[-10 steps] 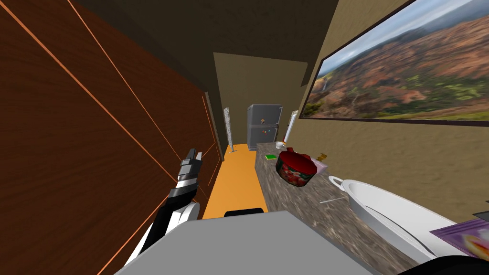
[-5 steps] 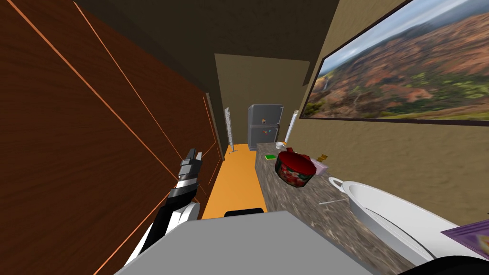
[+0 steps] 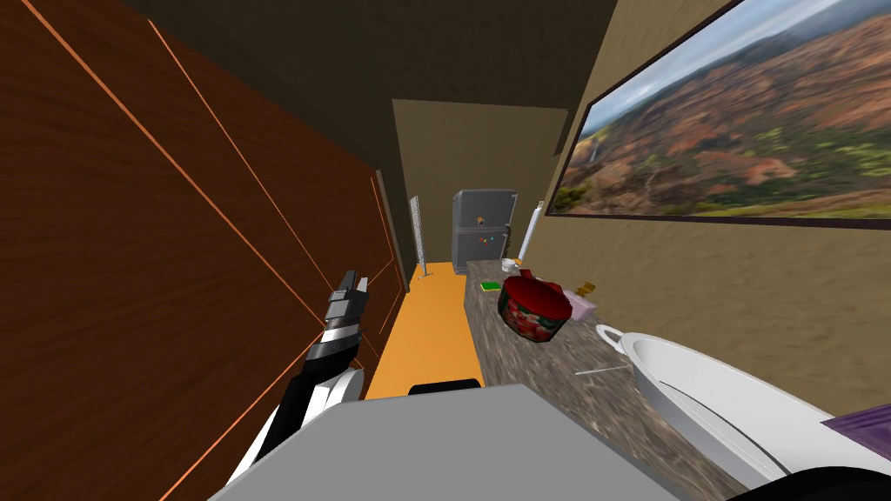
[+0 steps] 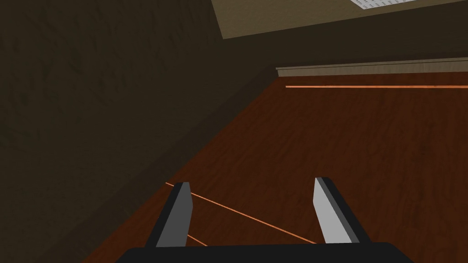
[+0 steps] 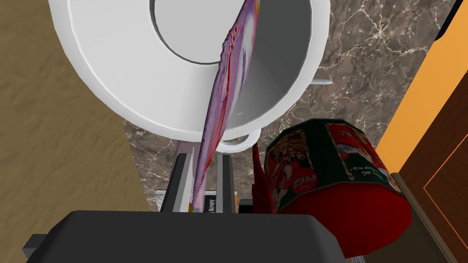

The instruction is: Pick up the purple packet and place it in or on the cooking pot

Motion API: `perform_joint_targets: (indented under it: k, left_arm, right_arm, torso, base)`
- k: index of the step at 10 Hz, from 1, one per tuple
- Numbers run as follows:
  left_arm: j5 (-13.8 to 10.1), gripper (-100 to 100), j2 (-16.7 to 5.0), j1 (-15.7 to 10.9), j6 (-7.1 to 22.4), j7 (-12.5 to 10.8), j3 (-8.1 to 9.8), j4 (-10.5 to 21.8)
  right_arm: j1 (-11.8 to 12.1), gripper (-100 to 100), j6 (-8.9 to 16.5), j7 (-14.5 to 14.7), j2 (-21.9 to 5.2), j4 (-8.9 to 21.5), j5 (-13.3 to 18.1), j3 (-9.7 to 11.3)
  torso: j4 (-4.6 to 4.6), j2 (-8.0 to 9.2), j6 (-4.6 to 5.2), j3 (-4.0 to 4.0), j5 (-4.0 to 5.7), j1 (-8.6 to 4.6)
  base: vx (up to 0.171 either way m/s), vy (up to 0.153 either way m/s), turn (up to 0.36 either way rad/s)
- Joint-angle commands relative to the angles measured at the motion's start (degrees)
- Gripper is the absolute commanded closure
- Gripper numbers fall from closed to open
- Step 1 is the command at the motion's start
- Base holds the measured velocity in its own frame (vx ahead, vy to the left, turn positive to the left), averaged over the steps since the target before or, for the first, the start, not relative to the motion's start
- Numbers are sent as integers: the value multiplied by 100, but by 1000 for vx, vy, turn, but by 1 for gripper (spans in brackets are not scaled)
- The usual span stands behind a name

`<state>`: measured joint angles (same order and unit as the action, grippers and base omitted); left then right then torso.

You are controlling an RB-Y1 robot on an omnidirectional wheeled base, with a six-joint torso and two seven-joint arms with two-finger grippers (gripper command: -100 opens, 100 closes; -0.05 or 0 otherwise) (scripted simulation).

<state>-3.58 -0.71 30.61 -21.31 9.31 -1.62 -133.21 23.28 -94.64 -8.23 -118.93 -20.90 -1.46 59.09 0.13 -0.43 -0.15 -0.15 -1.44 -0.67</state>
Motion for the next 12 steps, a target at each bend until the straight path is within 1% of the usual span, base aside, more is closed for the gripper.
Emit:
perform_joint_targets:
  k: [1,2,4,5,6,10,11,12]
  left_arm:
    - [0,0,0,0,0,0,0,0]
    - [0,0,0,0,0,0,0,0]
    - [0,0,0,0,0,0,0,0]
    - [0,0,-1,0,0,0,1,0]
    - [0,0,0,0,0,0,0,0]
    - [0,0,0,0,0,0,0,0]
    - [0,0,0,0,0,0,0,0]
    - [0,0,0,0,0,0,0,0]
  right_arm:
    - [-79,100,61,25,-44,-94,-82,183]
    - [-126,100,-154,63,-61,54,-176,302]
    - [-159,100,-362,92,-72,158,-243,384]
    - [-221,100,-240,92,-101,34,-272,479]
    - [-230,-100,-256,99,-108,33,-282,499]
    - [-229,-100,-254,98,-106,33,-281,497]
    - [-229,0,-254,98,-106,33,-281,497]
    - [-253,-100,-302,62,-280,-96,-360,555]
  torso:
    - [0,0,0,0,0,0]
    - [0,-1,0,-1,-4,12]
    - [0,4,-2,2,-7,-7]
    - [0,5,-1,2,-4,-21]
    - [-1,1,-3,0,-1,-8]
    - [-2,-5,-3,-3,-9,18]
    - [-2,-5,-3,-3,-9,18]
    - [-2,-5,-3,-4,-10,18]
  base:
    - [0,0,0]
    - [-13,-51,43]
    - [-22,-103,51]
    - [-7,-60,10]
    - [-2,-9,1]
    - [0,0,0]
    - [0,0,0]
    - [-23,-19,-29]
